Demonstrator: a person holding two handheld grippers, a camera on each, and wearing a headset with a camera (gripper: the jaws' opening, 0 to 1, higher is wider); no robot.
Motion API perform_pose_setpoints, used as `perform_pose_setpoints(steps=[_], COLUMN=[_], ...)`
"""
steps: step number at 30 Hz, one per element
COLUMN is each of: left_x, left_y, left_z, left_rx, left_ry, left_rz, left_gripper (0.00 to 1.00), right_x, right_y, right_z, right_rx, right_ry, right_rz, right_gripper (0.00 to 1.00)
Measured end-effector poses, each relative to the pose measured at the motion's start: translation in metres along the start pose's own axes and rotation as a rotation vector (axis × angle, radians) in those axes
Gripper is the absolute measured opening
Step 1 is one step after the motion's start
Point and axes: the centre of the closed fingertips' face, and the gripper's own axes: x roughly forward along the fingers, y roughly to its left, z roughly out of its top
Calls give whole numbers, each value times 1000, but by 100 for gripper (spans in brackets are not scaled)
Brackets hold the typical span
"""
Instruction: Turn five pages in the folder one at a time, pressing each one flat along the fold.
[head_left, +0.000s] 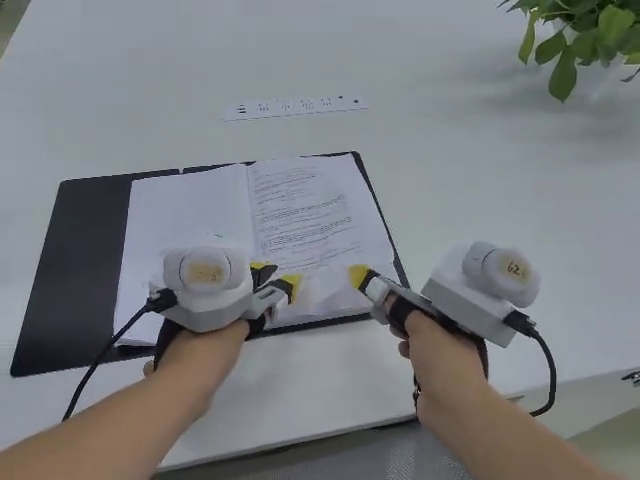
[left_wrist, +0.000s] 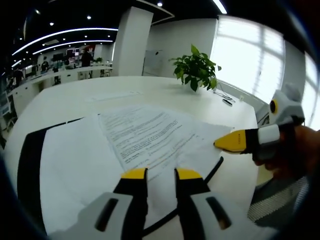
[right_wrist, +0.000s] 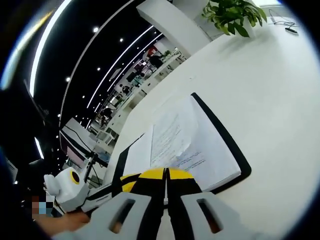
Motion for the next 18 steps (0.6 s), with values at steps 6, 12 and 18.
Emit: perform_pose_setpoints(steps=[6, 12, 18], left_x=[-24, -48, -71], left_y=[18, 35, 48], left_z=[12, 21, 26], left_rx=[11, 8, -5], left_ry=[-42, -82, -114], left_rz=[26, 57, 87], left_gripper=[20, 20, 21], right_x=[1, 2, 7], right_y=[27, 52, 73], right_z=[7, 7, 4], right_rx=[-92, -173, -222], right_ry=[-23, -30, -32], right_rz=[35, 64, 94], right_gripper=[0, 0, 0])
